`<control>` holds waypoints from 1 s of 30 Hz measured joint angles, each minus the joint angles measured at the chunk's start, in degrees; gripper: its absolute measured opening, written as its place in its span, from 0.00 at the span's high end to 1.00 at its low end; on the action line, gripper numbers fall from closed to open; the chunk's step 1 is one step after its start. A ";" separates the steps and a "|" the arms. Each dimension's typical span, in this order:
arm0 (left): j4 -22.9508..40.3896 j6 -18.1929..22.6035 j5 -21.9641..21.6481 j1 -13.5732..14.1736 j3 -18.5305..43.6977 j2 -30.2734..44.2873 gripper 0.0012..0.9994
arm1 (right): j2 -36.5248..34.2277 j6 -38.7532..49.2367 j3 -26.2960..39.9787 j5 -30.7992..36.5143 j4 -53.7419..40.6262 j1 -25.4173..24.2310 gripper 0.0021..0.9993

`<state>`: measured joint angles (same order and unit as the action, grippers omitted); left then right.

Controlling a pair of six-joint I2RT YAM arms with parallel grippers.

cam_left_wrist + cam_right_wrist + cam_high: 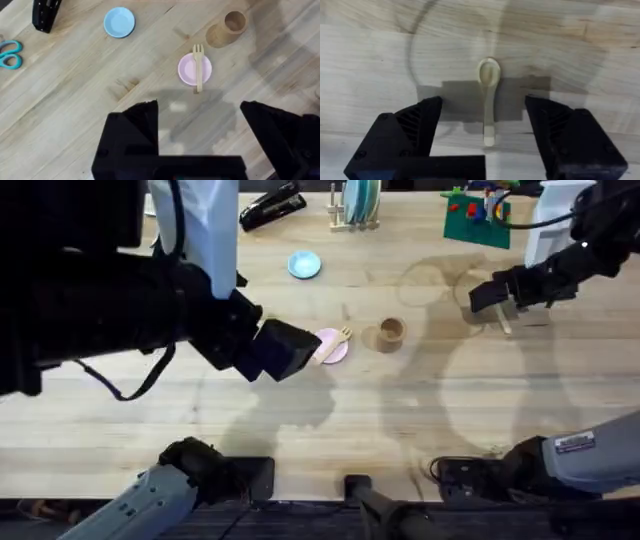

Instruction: Pick up a utensil and set it on the pink plate, then put the other utensil in the container.

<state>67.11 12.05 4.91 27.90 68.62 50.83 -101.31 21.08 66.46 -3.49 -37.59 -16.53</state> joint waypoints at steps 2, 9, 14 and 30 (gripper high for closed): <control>0.00 0.00 0.00 0.02 0.00 0.00 0.01 | -0.60 0.01 0.00 0.10 0.28 0.00 0.00; 0.00 0.00 0.00 0.02 0.00 0.00 0.01 | -0.73 -0.02 0.00 0.07 0.89 0.00 0.01; 0.00 0.00 0.00 0.02 0.00 0.00 0.01 | -0.92 -0.02 0.01 0.20 1.12 0.00 0.01; 0.00 0.00 -0.01 0.02 0.00 0.00 0.01 | -1.43 0.00 0.24 0.00 2.84 0.00 0.01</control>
<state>67.11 12.05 4.90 27.92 68.62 50.83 -102.74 21.08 66.70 -3.49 -34.75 -16.53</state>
